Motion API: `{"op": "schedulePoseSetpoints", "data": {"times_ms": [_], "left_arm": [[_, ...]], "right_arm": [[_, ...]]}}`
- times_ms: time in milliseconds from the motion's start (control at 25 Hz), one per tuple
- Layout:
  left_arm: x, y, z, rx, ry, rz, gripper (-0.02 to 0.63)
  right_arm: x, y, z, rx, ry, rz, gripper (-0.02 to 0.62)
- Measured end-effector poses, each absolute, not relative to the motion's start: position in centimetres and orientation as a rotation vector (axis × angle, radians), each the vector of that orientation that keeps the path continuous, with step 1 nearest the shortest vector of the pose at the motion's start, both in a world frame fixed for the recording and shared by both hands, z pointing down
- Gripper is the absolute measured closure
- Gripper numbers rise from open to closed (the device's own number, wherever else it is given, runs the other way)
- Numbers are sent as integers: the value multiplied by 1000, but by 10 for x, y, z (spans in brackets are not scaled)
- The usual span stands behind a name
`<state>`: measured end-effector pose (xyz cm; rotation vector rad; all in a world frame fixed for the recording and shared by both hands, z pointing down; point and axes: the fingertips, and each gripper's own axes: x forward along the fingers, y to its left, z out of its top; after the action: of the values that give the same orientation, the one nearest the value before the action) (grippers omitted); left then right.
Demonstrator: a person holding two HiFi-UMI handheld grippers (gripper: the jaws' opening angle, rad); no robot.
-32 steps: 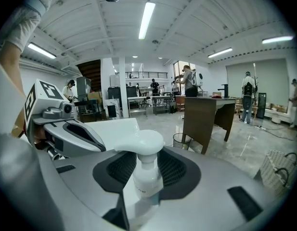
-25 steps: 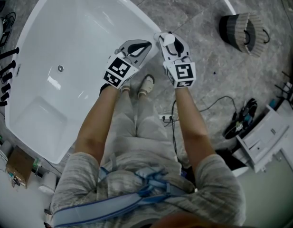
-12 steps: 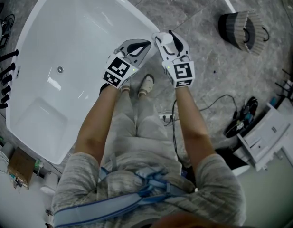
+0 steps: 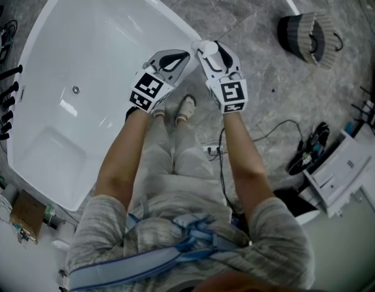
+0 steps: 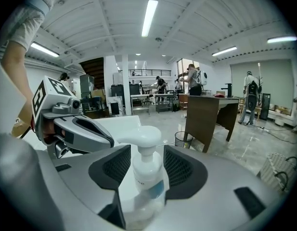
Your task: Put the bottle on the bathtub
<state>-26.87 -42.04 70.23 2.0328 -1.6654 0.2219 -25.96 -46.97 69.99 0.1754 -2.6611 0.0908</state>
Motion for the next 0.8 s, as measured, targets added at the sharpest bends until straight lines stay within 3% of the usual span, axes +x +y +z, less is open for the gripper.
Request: {"op": "schedulePoseSetpoints", "data": {"times_ms": [800], "left_arm": [[-264, -410, 687, 2028, -1654, 210, 603]], "right_arm": [[-230, -461, 696, 242, -2613, 151, 408]]}}
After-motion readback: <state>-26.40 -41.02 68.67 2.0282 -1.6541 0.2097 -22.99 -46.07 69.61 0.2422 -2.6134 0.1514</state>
